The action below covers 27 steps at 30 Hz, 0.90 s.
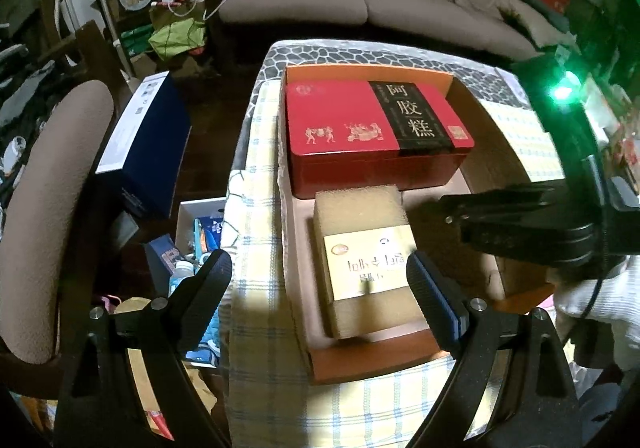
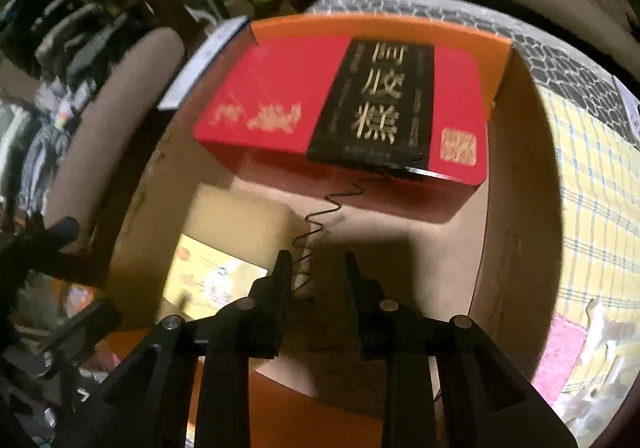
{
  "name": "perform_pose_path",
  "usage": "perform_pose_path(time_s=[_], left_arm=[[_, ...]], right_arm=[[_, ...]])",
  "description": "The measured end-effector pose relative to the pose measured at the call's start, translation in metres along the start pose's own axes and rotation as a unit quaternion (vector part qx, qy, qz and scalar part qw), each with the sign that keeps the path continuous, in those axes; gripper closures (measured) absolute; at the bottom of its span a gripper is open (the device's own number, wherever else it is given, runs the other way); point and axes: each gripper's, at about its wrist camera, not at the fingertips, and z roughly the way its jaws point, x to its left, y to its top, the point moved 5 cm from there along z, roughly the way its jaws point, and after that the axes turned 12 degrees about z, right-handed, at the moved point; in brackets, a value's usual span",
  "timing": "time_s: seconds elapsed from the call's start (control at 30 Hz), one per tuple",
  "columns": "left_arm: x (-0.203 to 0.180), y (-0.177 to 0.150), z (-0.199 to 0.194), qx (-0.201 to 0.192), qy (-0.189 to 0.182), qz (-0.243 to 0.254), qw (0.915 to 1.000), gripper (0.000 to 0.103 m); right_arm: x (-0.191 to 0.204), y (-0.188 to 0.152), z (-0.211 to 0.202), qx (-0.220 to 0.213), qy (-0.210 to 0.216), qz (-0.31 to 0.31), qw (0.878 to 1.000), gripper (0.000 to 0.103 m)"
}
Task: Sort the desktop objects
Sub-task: 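Lower the black coiled wire into the orange box and open the right gripper, then move both grippers back over the white plastic connectors on the tablecloth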
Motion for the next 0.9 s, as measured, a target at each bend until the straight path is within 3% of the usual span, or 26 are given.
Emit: perform_pose_path(time_s=[0.17,0.23,0.3,0.43,0.5,0.77,0.9], left_arm=[[0.0,0.001,0.0,-0.001,-0.004,-0.004,1.0,0.015],[0.0,0.001,-0.002,-0.002,-0.006,-0.006,1.0,0.015],[-0.002,0.001,-0.003,-0.003,-0.007,-0.006,1.0,0.015],[-0.006,0.002,-0.007,-0.005,-0.014,-0.013,0.9998,0.008],[-0.009,0.001,-0.009,-0.006,-0.021,-0.018,0.9996,0.003],[-0.025,-0.001,-0.019,-0.003,-0.057,-0.036,0.9977,0.0],[-0.034,-0.004,-0.024,0.003,-0.051,-0.023,0.9984,0.0]], right_arm=[[-0.003,-0.005,-0.008,-0.008,0.015,-0.001,1.0,0.077],[-0.003,-0.005,-0.019,-0.021,0.025,0.0,0.999,0.069],[-0.008,-0.004,-0.037,-0.043,0.031,0.002,0.999,0.052],[-0.014,-0.003,-0.07,-0.076,0.038,-0.005,0.996,0.038],[-0.014,-0.005,-0.085,-0.093,0.043,-0.01,0.995,0.022],[-0.032,-0.028,-0.118,-0.124,0.043,-0.009,0.991,0.002],[-0.046,-0.044,-0.123,-0.124,0.041,0.004,0.991,0.001]])
